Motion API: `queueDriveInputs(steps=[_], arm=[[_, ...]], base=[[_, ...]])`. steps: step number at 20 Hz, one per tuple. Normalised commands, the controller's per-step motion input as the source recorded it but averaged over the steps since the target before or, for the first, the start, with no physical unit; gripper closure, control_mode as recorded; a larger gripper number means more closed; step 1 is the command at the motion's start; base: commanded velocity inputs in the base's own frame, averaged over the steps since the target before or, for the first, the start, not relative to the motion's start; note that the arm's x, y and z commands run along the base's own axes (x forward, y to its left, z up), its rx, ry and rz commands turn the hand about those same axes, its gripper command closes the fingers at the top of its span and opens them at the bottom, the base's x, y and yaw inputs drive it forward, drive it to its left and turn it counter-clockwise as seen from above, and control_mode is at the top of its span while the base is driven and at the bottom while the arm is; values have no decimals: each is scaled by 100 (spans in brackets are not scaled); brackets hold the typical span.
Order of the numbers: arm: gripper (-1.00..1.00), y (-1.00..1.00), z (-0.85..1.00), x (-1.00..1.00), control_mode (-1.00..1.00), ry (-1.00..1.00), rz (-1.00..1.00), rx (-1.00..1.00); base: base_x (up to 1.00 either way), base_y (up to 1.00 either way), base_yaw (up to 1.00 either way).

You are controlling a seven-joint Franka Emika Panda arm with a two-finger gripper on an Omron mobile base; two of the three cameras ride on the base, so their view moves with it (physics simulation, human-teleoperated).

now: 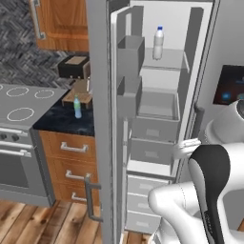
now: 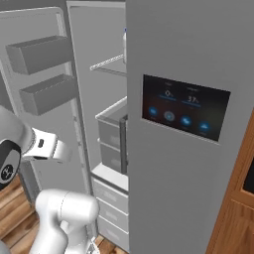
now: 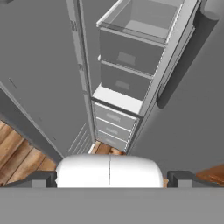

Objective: Take the bottled waters from the counter and place them in the freezer to freeze. Close the freezer door after placing the bottles.

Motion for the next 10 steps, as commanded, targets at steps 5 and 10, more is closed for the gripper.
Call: queueDriveInputs(steps=[5,10], arm=[[-100,0,0,0,100,0,0,0],[-100,0,0,0,100,0,0,0]], base=[[-45,23,-2],[-35,36,-5]])
